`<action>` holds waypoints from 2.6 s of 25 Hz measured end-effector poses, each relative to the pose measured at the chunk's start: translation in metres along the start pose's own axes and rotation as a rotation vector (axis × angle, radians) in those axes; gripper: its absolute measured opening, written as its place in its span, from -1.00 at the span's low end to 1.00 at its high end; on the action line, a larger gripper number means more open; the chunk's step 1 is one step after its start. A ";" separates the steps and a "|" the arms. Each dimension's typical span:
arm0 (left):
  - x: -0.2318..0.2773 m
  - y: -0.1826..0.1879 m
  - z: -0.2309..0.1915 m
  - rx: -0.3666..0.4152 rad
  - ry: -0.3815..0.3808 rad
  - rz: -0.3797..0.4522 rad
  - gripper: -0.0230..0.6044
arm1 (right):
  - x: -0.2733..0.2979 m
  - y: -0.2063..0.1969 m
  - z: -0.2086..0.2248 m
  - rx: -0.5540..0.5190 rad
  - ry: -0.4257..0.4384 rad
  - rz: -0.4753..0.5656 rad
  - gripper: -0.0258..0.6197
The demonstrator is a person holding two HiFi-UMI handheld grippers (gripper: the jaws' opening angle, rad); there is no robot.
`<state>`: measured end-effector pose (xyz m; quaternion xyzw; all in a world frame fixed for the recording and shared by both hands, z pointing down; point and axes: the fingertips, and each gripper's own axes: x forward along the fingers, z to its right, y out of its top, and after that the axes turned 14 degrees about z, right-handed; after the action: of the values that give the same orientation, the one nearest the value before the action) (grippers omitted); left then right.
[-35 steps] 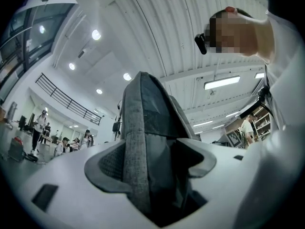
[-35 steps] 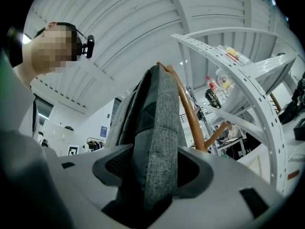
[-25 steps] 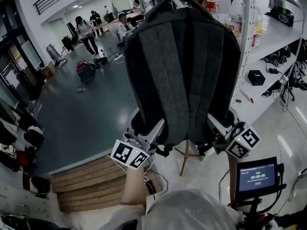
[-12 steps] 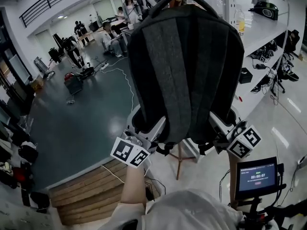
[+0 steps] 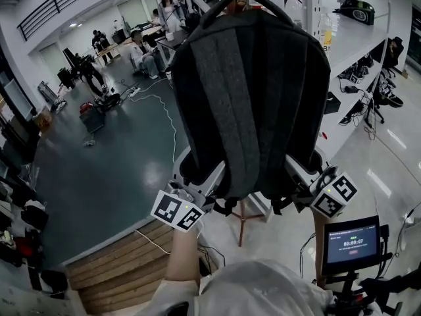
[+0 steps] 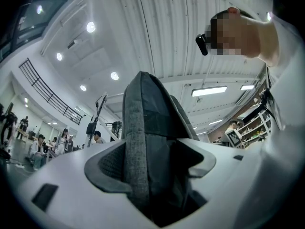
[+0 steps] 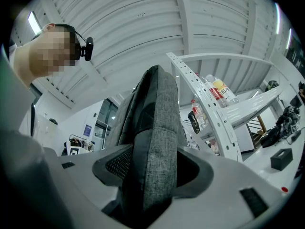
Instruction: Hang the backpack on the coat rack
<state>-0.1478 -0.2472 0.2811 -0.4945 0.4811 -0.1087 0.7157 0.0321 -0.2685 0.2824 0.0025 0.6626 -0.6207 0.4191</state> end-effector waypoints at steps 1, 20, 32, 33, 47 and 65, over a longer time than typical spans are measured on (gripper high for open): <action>0.000 -0.001 0.000 -0.004 0.001 -0.002 0.11 | 0.000 0.000 0.001 0.001 -0.003 -0.004 -0.13; -0.009 -0.029 -0.011 -0.017 0.039 -0.035 0.11 | -0.009 -0.026 0.016 0.002 -0.051 -0.038 -0.13; -0.015 -0.028 -0.015 0.021 0.044 0.009 0.11 | -0.019 -0.028 0.027 -0.011 -0.072 0.054 -0.09; -0.017 -0.028 -0.015 0.023 0.046 0.018 0.11 | -0.020 -0.028 0.028 -0.010 -0.078 0.060 -0.09; -0.037 -0.015 -0.008 0.051 0.064 0.031 0.11 | -0.044 0.016 0.041 0.086 -0.114 0.243 -0.09; -0.053 0.003 0.045 0.122 0.073 -0.025 -0.14 | -0.062 0.031 -0.004 0.061 -0.062 0.240 -0.10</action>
<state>-0.1403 -0.1857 0.3118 -0.4513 0.4931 -0.1646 0.7253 0.0863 -0.2263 0.2908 0.0754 0.6250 -0.5859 0.5103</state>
